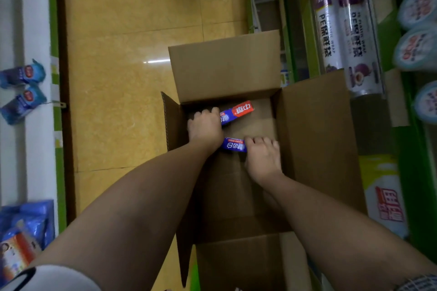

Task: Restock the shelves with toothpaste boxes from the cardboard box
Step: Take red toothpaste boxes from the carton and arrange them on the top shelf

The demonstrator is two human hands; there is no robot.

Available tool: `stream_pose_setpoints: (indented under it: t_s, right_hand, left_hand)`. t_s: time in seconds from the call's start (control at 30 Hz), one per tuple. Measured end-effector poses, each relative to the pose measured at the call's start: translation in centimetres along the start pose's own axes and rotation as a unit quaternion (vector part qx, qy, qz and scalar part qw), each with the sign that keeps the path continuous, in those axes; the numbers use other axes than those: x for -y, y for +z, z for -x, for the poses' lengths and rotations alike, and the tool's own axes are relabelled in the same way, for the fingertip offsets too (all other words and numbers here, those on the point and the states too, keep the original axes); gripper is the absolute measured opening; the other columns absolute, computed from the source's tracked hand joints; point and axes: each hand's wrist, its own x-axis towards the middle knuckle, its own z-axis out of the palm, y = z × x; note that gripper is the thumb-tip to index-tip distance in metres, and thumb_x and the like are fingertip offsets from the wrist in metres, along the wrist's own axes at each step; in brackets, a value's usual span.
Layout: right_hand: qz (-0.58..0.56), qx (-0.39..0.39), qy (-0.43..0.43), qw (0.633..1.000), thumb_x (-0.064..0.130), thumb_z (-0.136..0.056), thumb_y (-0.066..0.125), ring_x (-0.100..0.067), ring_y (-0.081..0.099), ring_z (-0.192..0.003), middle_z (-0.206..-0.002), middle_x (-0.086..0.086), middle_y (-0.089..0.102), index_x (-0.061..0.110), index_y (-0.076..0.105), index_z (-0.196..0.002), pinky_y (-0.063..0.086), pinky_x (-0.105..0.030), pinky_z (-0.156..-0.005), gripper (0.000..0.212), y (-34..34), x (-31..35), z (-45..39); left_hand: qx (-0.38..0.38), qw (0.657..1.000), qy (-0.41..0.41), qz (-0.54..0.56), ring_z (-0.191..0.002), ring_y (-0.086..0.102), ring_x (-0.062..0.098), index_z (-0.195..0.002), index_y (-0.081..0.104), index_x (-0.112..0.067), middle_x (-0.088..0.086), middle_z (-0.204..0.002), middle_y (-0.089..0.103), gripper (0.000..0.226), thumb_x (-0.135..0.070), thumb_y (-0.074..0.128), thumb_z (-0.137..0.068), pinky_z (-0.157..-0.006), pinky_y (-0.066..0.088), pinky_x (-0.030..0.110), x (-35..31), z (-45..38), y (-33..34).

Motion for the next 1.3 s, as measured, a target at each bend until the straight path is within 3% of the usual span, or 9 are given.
stream_pose_setpoints:
  t_s: [0.2, 0.43, 0.6, 0.77, 0.97, 1.1, 1.3]
  right_hand:
    - [-0.017, 0.056, 0.040, 0.998, 0.027, -0.086, 0.061, -0.029, 0.057, -0.109, -0.116, -0.007, 0.065, 0.019, 0.055, -0.121, 0.043, -0.035, -0.084, 0.036, -2.4, 0.4, 3.0]
    - [-0.123, 0.027, 0.149, 0.981, 0.035, -0.085, 0.061, -0.031, 0.065, -0.103, -0.111, -0.010, 0.068, 0.015, 0.063, -0.111, 0.047, -0.031, -0.076, 0.033, -6.7, 1.7, 7.7]
    - [-0.215, -0.057, 0.221, 0.949, 0.042, -0.083, 0.066, -0.032, 0.065, -0.102, -0.110, -0.011, 0.069, 0.014, 0.065, -0.110, 0.047, -0.030, -0.075, 0.038, -11.0, 2.9, 12.8]
    - [-0.235, -0.166, 0.261, 0.922, 0.046, -0.082, 0.063, -0.034, 0.065, -0.098, -0.105, -0.012, 0.069, 0.016, 0.064, -0.101, 0.039, -0.028, -0.067, 0.035, -16.4, 5.1, 18.7]
    - [-0.245, -0.298, 0.302, 0.872, 0.054, -0.082, 0.059, -0.037, 0.064, -0.102, -0.110, -0.017, 0.069, 0.012, 0.067, -0.109, 0.049, -0.033, -0.076, 0.051, -22.9, 8.4, 27.6]
    - [-0.258, -0.370, 0.305, 0.838, 0.054, -0.082, 0.058, -0.037, 0.063, -0.102, -0.108, -0.017, 0.069, 0.014, 0.069, -0.106, 0.049, -0.034, -0.077, 0.048, -26.8, 9.8, 33.7]
    - [-0.266, -0.445, 0.309, 0.797, 0.058, -0.076, 0.059, -0.030, 0.065, -0.093, -0.102, -0.008, 0.071, 0.018, 0.069, -0.106, 0.054, -0.035, -0.074, 0.050, -31.5, 10.8, 42.3]
  left_hand:
    - [-0.024, 0.997, 0.000, 0.071, -0.124, 0.050, 0.028, -0.139, 0.048, -0.019, 0.009, -0.133, 0.057, 0.055, -0.039, 0.068, -0.091, -0.094, 0.052, 0.043, 0.2, 2.7, -1.5]
    - [-0.053, 0.985, 0.027, 0.164, -0.112, 0.061, 0.032, -0.127, 0.048, -0.015, 0.012, -0.125, 0.059, 0.054, -0.054, 0.062, -0.092, -0.089, 0.054, 0.042, 0.0, 7.9, -4.9]
    - [-0.104, 0.972, 0.061, 0.201, -0.110, 0.063, 0.032, -0.125, 0.049, -0.012, 0.012, -0.123, 0.061, 0.051, -0.049, 0.064, -0.093, -0.084, 0.055, 0.038, 1.3, 13.4, -8.3]
    - [-0.157, 0.953, 0.108, 0.237, -0.106, 0.065, 0.033, -0.122, 0.049, -0.011, 0.014, -0.121, 0.064, 0.048, -0.046, 0.063, -0.093, -0.077, 0.054, 0.036, 3.2, 20.0, -13.5]
    - [-0.222, 0.915, 0.186, 0.281, -0.103, 0.063, 0.039, -0.116, 0.053, -0.010, 0.018, -0.117, 0.065, 0.040, -0.040, 0.061, -0.092, -0.077, 0.051, 0.038, 5.4, 29.3, -19.4]
    - [-0.255, 0.891, 0.230, 0.298, -0.105, 0.062, 0.040, -0.116, 0.055, -0.010, 0.019, -0.118, 0.066, 0.040, -0.041, 0.061, -0.091, -0.084, 0.052, 0.040, 5.6, 35.5, -23.3]
    - [-0.288, 0.863, 0.281, 0.306, -0.091, 0.059, 0.032, -0.106, 0.051, -0.014, 0.012, -0.109, 0.065, 0.036, -0.044, 0.061, -0.090, -0.072, 0.045, 0.035, 4.8, 43.7, -28.0]
